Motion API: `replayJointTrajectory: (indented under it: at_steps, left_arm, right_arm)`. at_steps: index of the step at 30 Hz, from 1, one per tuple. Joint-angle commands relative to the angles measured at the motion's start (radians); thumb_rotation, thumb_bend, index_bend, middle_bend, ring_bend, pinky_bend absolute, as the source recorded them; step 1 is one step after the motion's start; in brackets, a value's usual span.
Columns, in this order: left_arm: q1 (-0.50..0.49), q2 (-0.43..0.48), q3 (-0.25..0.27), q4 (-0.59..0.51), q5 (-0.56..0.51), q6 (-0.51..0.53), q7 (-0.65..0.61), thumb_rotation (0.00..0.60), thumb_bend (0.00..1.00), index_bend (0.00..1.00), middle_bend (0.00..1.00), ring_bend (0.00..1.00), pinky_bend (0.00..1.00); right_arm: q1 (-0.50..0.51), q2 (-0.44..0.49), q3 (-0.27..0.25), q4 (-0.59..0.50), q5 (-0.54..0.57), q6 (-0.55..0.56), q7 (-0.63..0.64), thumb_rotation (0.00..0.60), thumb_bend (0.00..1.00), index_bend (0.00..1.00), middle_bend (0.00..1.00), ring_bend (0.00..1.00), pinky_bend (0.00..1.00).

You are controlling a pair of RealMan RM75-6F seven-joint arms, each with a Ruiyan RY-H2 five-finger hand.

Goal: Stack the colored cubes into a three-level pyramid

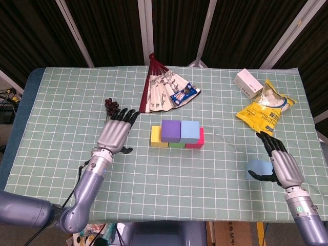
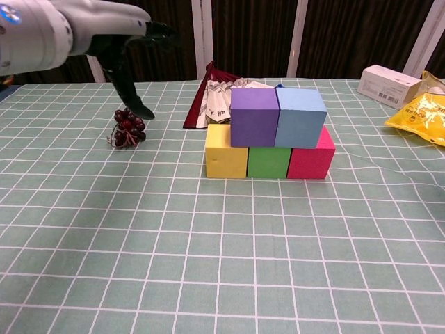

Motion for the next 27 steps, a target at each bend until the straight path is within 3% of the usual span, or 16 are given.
replayJointTrajectory:
  at_steps: [1, 16, 27]
  left_arm:
    - [0.124, 0.043, 0.084, -0.087, 0.165, 0.134, -0.071, 0.6, 0.12, 0.0, 0.03, 0.0, 0.0]
    - [0.374, 0.087, 0.267, -0.098, 0.479, 0.249, -0.179, 0.6, 0.1, 0.0, 0.02, 0.0, 0.0]
    - [0.474, 0.107, 0.294, -0.023, 0.613, 0.211, -0.24, 0.6, 0.1, 0.0, 0.02, 0.0, 0.0]
  right_arm:
    - [0.004, 0.007, -0.015, 0.004, 0.002, -0.002, -0.076, 0.6, 0.2, 0.0, 0.0, 0.0, 0.0]
    - [0.017, -0.016, -0.061, 0.08, 0.07, -0.046, -0.224, 0.6, 0.2, 0.0, 0.0, 0.0, 0.0]
    - [0.024, -0.042, -0.088, 0.138, 0.127, -0.081, -0.3, 0.6, 0.2, 0.0, 0.0, 0.0, 0.0]
